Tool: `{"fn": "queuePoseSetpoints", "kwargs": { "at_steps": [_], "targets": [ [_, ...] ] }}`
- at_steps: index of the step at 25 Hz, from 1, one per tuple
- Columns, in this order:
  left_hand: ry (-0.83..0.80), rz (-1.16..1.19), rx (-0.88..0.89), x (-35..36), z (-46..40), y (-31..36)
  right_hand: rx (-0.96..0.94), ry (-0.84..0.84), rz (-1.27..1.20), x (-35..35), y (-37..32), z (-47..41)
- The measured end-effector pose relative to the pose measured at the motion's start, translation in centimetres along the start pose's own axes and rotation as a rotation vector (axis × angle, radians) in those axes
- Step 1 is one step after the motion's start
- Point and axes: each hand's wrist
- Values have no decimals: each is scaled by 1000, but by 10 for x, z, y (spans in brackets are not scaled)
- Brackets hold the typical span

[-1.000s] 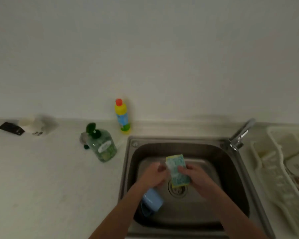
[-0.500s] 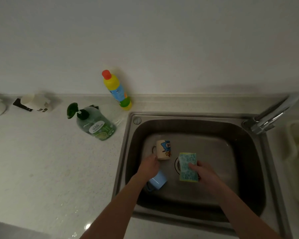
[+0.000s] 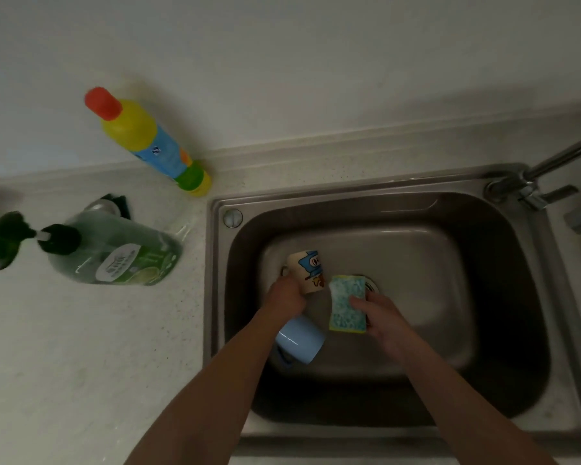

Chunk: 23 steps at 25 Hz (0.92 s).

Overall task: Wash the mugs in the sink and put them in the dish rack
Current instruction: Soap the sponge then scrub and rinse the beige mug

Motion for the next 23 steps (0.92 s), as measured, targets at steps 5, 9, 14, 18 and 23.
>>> {"fn": "queuePoseSetpoints", "kwargs": {
  "at_steps": [5,9,14,18,23],
  "targets": [
    [-103,-72,73,8,-20,-8,2,22,-39,0,2,-20],
    [-218,-274,187,11,-35,-1,-21,49,-27,-3,-3,-25],
    [-178,-539,139,23,-50,15,-76,119,11,-17,-6,-34],
    [186,-559,244,21,-42,16,-137,197,120,-30,-12,-30],
    [171,-469,226,13,-28,35,-145,204,521,-37,-20,-17]
  ]
}}
Point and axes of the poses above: each hand's wrist, its own z-axis away from the middle knuckle, its own x-axis out of the palm, y = z × x, and after that the axes turned 13 degrees about -y, right-handed
